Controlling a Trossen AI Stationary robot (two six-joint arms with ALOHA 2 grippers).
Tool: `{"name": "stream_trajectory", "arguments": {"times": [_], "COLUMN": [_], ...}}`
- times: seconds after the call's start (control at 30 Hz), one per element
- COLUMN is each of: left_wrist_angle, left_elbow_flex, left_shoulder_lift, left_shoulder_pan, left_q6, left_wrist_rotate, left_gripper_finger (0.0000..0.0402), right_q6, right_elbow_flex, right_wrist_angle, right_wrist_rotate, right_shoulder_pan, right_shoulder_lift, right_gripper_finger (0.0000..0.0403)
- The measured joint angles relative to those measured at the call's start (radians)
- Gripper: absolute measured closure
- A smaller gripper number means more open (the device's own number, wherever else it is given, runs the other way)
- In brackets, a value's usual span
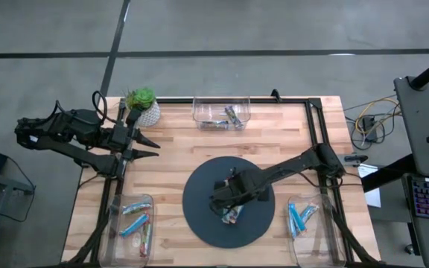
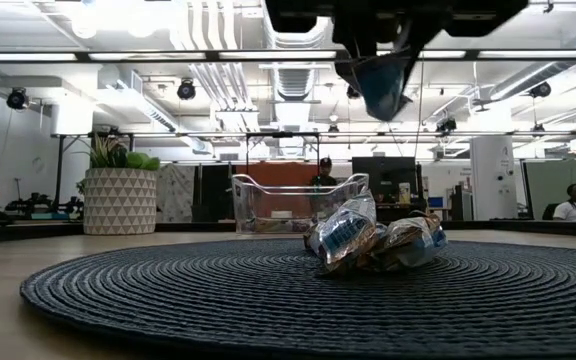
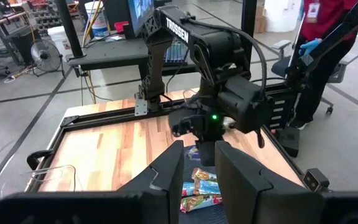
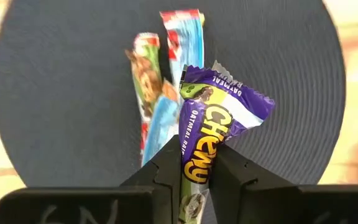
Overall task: Pick and place Granola Bars by type
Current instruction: Put the blue granola bar into the top transparent bin
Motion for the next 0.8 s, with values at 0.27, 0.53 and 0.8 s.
{"name": "stream_trajectory", "arguments": {"times": [0.27, 0.53, 0.8], "left_wrist_angle": [0.001, 0.001, 0.001], "left_elbow_flex": [0.0, 0.0, 0.0], "left_shoulder_lift": [0.0, 0.0, 0.0], "left_shoulder_pan": [0.0, 0.0, 0.0], "left_q6": [-0.036, -0.047, -0.047], "left_wrist_rotate": [0.0, 0.0, 0.0], "left_gripper_finger": [0.0326, 0.0326, 0.0326], "right_q6": [-0.158, -0.46, -0.718], "right_elbow_flex": [0.098, 0.185, 0.28], "right_wrist_angle": [-0.127, -0.176, -0.176], "right_wrist_rotate": [0.007, 0.006, 0.034], "right_shoulder_pan": [-0.085, -0.243, -0.417], "right_shoulder_lift": [0.0, -0.004, -0.005], "right_gripper_finger": [0.0349, 0.0349, 0.0349]}}
